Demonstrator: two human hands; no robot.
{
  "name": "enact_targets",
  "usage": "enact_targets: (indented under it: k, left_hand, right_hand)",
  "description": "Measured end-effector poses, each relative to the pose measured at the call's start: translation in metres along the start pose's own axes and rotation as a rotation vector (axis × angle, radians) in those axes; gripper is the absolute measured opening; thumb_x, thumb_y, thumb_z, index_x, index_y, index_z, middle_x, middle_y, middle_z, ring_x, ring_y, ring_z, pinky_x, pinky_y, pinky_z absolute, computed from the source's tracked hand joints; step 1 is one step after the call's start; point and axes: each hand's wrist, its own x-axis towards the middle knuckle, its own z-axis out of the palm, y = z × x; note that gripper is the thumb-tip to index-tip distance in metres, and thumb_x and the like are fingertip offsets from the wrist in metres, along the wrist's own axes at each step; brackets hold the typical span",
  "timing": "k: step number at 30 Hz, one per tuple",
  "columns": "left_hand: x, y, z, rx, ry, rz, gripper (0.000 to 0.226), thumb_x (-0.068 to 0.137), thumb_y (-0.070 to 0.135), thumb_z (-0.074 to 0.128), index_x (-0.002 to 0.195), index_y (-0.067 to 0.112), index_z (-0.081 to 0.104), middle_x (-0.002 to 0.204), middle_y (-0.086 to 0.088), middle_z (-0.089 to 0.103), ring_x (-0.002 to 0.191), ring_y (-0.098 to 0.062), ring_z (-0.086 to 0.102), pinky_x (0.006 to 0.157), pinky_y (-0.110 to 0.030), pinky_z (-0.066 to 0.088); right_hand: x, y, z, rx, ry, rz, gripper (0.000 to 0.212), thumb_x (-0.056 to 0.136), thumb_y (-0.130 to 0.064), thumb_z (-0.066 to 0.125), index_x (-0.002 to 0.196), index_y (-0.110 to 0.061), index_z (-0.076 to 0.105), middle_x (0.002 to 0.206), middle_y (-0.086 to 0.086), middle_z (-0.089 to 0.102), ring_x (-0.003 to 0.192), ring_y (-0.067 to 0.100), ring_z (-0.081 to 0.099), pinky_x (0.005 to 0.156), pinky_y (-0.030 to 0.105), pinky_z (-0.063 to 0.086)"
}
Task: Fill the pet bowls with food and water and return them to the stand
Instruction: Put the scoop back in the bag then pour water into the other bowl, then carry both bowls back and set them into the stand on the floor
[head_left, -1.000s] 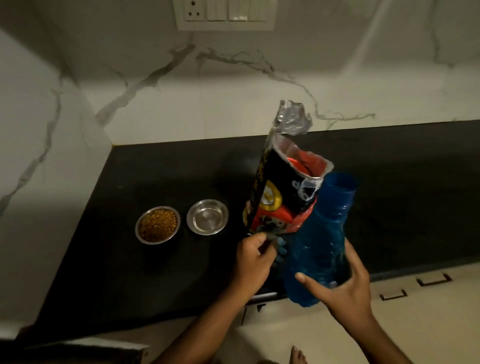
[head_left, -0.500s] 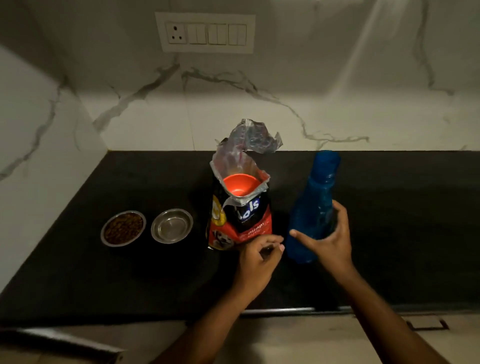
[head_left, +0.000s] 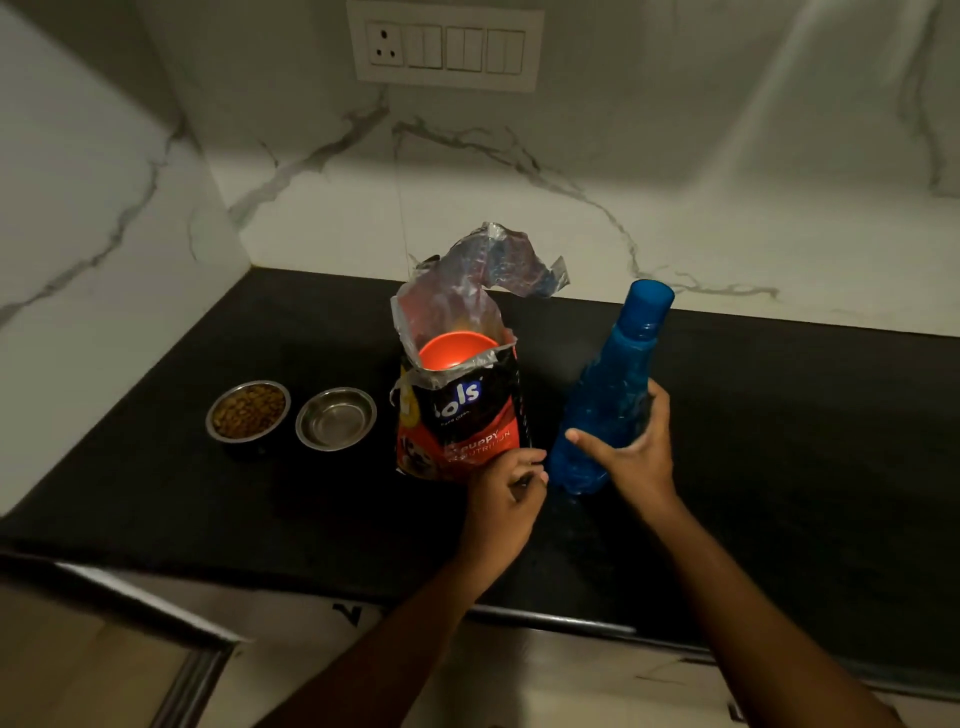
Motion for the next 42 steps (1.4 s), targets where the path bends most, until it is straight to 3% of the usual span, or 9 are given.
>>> enact_targets:
  k: [9,13,15,17,21,28,32,37,42]
  left_hand:
    - [-0.004,-0.017,-0.002,0.026,0.057,-0.032,0.022,0.09,0.012,0.061,0.11,0.018,0.068,0.108,0.003,0.071,0.101,-0.006,0.067,0.086,-0.033,0.058]
    - [-0.009,-0.023,-0.008,-0.006,0.066,-0.051,0.024,0.089,0.004,0.061,0.101,0.022,0.069,0.103,0.004,0.071,0.099,-0.009,0.068,0.085,-0.036,0.058]
    - [-0.013,-0.028,-0.015,-0.004,0.076,-0.061,0.024,0.088,0.002,0.06,0.097,0.022,0.069,0.099,0.002,0.072,0.095,-0.011,0.069,0.082,-0.035,0.059]
    - [-0.015,-0.032,-0.024,-0.009,0.106,-0.088,0.02,0.09,0.003,0.059,0.096,0.017,0.071,0.096,-0.002,0.073,0.089,-0.012,0.071,0.077,-0.034,0.06]
    - [-0.019,-0.041,-0.052,-0.052,0.198,-0.154,0.018,0.091,0.004,0.059,0.089,0.017,0.072,0.086,-0.002,0.074,0.08,-0.014,0.073,0.071,-0.032,0.061]
    - [-0.023,-0.052,-0.126,-0.162,0.406,-0.244,0.016,0.092,0.007,0.061,0.081,0.014,0.071,0.074,-0.007,0.072,0.066,-0.017,0.069,0.06,-0.029,0.057]
    - [-0.016,-0.06,-0.196,-0.129,0.534,-0.286,0.014,0.093,0.014,0.061,0.089,0.006,0.07,0.075,-0.012,0.07,0.06,-0.02,0.068,0.057,-0.029,0.057]
    - [0.005,-0.072,-0.283,-0.065,0.678,-0.356,0.016,0.093,0.02,0.061,0.093,0.005,0.067,0.079,-0.013,0.069,0.063,-0.022,0.067,0.06,-0.031,0.057]
    - [0.051,-0.091,-0.36,0.019,0.732,-0.431,0.016,0.091,0.016,0.063,0.104,0.005,0.064,0.094,-0.015,0.068,0.068,-0.017,0.064,0.06,-0.029,0.055]
  right_hand:
    - [-0.023,0.034,0.004,0.005,0.021,0.07,0.096,0.066,-0.013,0.088,0.143,-0.023,0.032,0.142,-0.007,0.044,0.132,0.009,0.045,0.108,0.027,0.039]
    - [-0.056,0.047,0.013,0.049,0.232,0.132,0.068,0.074,-0.004,0.081,0.131,-0.021,0.048,0.134,-0.002,0.051,0.121,0.015,0.054,0.097,0.031,0.051]
    - [-0.072,0.048,0.018,0.07,0.271,0.078,0.046,0.078,0.0,0.076,0.113,-0.023,0.058,0.123,0.01,0.058,0.107,0.019,0.06,0.084,0.021,0.055]
    - [-0.081,0.043,0.027,0.107,0.195,0.048,0.033,0.082,0.002,0.072,0.096,-0.027,0.064,0.105,0.02,0.063,0.089,0.018,0.064,0.074,0.016,0.053]
    - [-0.092,0.029,0.058,0.113,-0.05,0.038,0.016,0.091,-0.003,0.064,0.094,-0.016,0.073,0.094,0.009,0.069,0.086,0.023,0.068,0.078,0.037,0.055]
    - [-0.101,-0.001,0.135,0.286,-0.326,0.102,0.027,0.097,0.004,0.049,0.098,-0.011,0.071,0.083,0.007,0.071,0.068,0.013,0.065,0.064,0.023,0.053]
    - [-0.099,-0.02,0.185,0.295,-0.411,0.047,0.022,0.096,-0.008,0.049,0.102,-0.009,0.07,0.085,0.011,0.069,0.064,0.015,0.063,0.063,0.024,0.052]
    - [-0.084,-0.029,0.234,0.112,-0.396,-0.012,0.023,0.101,-0.01,0.047,0.113,-0.018,0.064,0.082,0.006,0.065,0.056,0.015,0.06,0.056,0.025,0.05]
    - [-0.066,-0.03,0.278,-0.139,-0.224,0.176,0.028,0.103,-0.021,0.042,0.128,-0.032,0.042,0.081,0.004,0.063,0.051,0.014,0.062,0.046,0.024,0.05]
